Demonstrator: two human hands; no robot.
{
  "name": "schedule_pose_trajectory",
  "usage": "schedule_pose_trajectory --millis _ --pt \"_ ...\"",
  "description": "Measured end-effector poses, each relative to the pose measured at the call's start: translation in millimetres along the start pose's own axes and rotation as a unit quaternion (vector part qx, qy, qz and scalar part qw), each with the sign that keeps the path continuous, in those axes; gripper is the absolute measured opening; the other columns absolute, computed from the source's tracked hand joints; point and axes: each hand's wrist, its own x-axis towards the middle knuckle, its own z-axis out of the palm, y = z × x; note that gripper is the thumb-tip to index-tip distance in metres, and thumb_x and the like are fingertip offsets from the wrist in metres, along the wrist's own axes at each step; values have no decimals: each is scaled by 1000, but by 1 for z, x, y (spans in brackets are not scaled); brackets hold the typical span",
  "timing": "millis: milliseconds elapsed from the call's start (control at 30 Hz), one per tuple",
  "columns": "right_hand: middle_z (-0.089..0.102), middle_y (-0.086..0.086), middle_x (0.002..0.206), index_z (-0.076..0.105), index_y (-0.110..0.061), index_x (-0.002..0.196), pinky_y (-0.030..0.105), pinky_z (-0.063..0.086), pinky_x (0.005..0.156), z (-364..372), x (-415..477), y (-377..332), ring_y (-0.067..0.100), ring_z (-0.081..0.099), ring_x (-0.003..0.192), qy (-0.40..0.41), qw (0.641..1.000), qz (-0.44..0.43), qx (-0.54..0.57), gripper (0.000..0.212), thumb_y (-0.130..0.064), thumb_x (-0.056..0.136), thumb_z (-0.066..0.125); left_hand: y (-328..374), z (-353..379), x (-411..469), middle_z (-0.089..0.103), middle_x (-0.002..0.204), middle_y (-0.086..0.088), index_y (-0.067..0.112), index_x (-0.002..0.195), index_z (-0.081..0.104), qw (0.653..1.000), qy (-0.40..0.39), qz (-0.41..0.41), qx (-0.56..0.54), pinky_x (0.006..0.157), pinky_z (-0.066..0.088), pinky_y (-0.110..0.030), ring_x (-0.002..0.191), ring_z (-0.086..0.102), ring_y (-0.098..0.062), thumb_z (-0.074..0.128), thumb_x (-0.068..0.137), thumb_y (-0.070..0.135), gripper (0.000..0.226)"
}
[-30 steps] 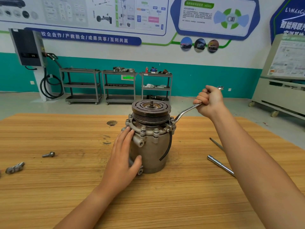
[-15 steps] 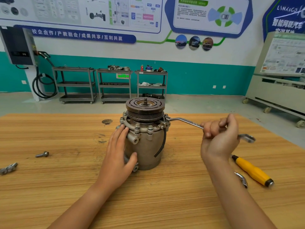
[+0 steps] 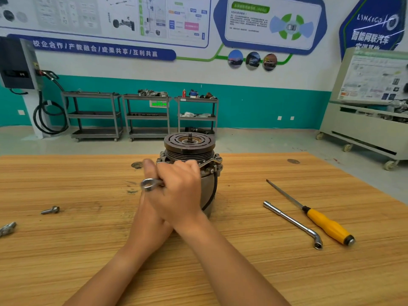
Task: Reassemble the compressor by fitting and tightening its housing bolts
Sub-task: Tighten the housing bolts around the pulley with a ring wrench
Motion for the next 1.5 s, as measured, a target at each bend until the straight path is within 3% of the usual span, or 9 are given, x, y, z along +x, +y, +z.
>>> schedule_pose_trajectory --millis 67,100,167,267,533,933,1233,1400,1500 --pt "38 4 39 44 -5 45 30 31 40 -18 17 -5 15 32 36 57 993 -8 101 54 -24 95 46 -1 -1 1 47 132 -13 0 131 43 999 -12 27 38 102 40 -43 127 42 -22 57 80 30 61" --pt "35 2 40 42 -5 47 27 29 36 -29 28 -10 13 31 35 83 979 8 185 54 -26 97 42 -1 -2 1 38 143 -11 5 137 38 998 -8 31 48 107 33 -48 134 33 -27 62 81 19 63" --pt "32 -11 46 38 -11 54 16 27 37 -54 49 -17 0 31 37 144 930 49 334 43 -23 94 43 0 -3 -1 18 153 8 16 144 26 997 6 41 59 117 16 -32 143 13 -16 65 82 10 73" --pt "34 -18 43 37 -18 68 12 26 42 -88 78 5 -4 28 36 222 861 124 440 23 -20 91 39 2 -3 -4 1 147 28 25 147 15 997 4 42 67 107 0 -6 140 -2 5 62 87 16 76" --pt "17 -7 41 39 -15 72 19 13 39 -89 89 108 8 11 35 292 684 462 483 35 -33 102 31 -1 -2 -2 -5 141 37 34 143 10 997 -6 43 65 106 -1 -6 138 -5 11 61 87 18 77" --pt "18 -7 34 38 -15 65 13 14 33 -78 77 159 7 14 27 214 590 574 526 40 -26 101 26 -5 -2 -2 -2 145 31 34 141 9 996 -3 46 78 106 -3 -2 138 -5 11 63 86 17 79" --pt "19 -6 39 32 -17 64 16 20 38 -96 43 138 10 16 33 278 601 585 468 33 -13 96 30 -4 -1 -4 -1 145 30 31 142 11 996 -3 46 75 106 -3 -2 137 -4 11 63 86 15 78" --pt "25 -7 39 37 -18 59 22 29 45 -95 34 89 10 22 37 297 749 453 382 36 -12 94 34 -3 -2 -1 -1 145 28 28 143 12 996 -2 52 76 106 -3 -2 137 -6 12 63 86 14 78" --pt "36 -12 47 47 -23 56 26 39 55 -80 -17 48 11 35 46 179 903 288 265 35 -14 88 37 -2 -3 -3 -4 144 32 32 142 10 996 -3 50 74 105 -5 -1 137 -7 11 62 87 17 77"
